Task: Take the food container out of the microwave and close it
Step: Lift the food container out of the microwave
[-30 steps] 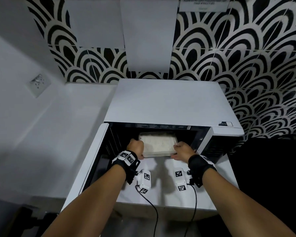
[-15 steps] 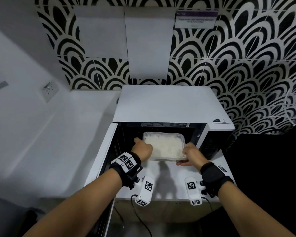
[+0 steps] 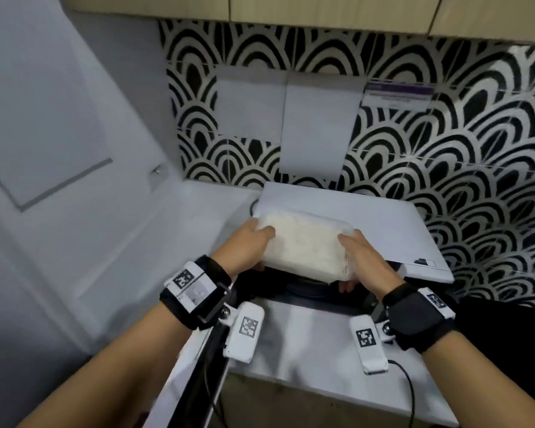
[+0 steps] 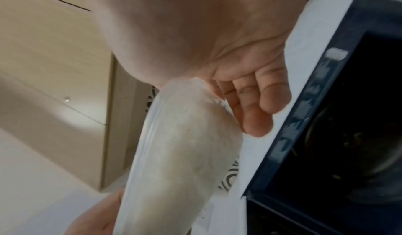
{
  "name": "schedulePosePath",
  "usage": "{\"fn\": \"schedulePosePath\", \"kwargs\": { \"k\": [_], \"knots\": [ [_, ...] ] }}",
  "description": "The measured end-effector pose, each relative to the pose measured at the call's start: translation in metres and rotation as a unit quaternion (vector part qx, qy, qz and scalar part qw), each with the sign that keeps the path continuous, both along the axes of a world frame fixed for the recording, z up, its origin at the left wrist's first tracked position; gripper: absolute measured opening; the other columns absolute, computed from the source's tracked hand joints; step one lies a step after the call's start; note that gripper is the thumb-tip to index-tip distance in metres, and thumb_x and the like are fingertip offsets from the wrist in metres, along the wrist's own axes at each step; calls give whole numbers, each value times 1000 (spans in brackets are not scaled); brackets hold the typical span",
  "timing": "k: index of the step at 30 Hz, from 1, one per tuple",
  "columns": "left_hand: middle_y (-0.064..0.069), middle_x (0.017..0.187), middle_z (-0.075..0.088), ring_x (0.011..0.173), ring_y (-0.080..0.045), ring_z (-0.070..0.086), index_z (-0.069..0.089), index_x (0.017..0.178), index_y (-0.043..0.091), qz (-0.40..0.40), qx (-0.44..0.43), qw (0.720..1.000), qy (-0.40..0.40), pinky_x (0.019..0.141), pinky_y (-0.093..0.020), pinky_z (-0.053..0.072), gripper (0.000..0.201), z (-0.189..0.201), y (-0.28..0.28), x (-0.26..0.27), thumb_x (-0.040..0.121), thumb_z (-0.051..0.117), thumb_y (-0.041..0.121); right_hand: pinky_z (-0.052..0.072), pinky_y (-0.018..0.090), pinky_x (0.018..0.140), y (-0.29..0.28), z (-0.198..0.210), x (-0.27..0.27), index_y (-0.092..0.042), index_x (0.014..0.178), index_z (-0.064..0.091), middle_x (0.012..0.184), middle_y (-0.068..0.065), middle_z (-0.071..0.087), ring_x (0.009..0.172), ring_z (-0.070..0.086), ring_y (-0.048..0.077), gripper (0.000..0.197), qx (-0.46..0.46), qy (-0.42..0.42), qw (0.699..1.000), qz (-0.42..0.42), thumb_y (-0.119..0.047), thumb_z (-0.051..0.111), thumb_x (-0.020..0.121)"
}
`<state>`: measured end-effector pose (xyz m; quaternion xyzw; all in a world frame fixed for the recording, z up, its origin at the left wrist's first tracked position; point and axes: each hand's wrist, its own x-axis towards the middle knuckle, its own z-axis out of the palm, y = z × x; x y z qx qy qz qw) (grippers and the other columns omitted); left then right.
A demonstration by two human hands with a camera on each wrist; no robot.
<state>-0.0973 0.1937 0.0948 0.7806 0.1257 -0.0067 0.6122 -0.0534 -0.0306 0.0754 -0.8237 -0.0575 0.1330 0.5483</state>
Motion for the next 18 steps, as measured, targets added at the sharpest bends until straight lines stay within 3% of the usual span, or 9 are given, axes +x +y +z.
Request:
{"fn": "schedulePosePath", "kwargs": {
  "k": [2,4,9,14,18],
  "knots": [
    [4,100,56,88,-17,58,50,112,15,30,-19,999,-16,81,-45,59,16,14,16,-7,98,46,24,45,37,47,20,7,6,-19,115,44,71,22,62,49,59,34,38,7,-16,1000,15,-47,34,92],
    [14,95,47,86,-13,54,45,113,19,64,-40,997,-32,87,-50,59,12,24,36,-11,102,43,25,44,35,46,44,16,8,-20,118,43,77,23,62,49,60,32,40,17,-21,999,31,-47,33,90],
    [-5,106,63,92,-23,64,56,122,14,100,-85,990,-58,64,-39,60,30,37,98,-7,104,42,33,44,32,43,110,30,18,-16,125,40,80,20,59,47,58,27,34,64,-18,996,62,-38,32,100],
    [-3,104,66,94,-20,65,60,106,19,110,-170,976,-80,69,-40,58,16,24,156,11,102,47,27,50,33,46,169,31,39,-16,131,38,87,24,60,49,58,27,36,79,6,993,83,-35,29,102],
    [-11,124,65,109,-29,65,55,129,13,98,-151,981,-72,74,-45,60,33,8,199,36,101,45,29,54,34,50,206,21,58,-18,133,39,94,30,63,56,63,29,38,60,30,992,106,-38,29,103]
  ]
}}
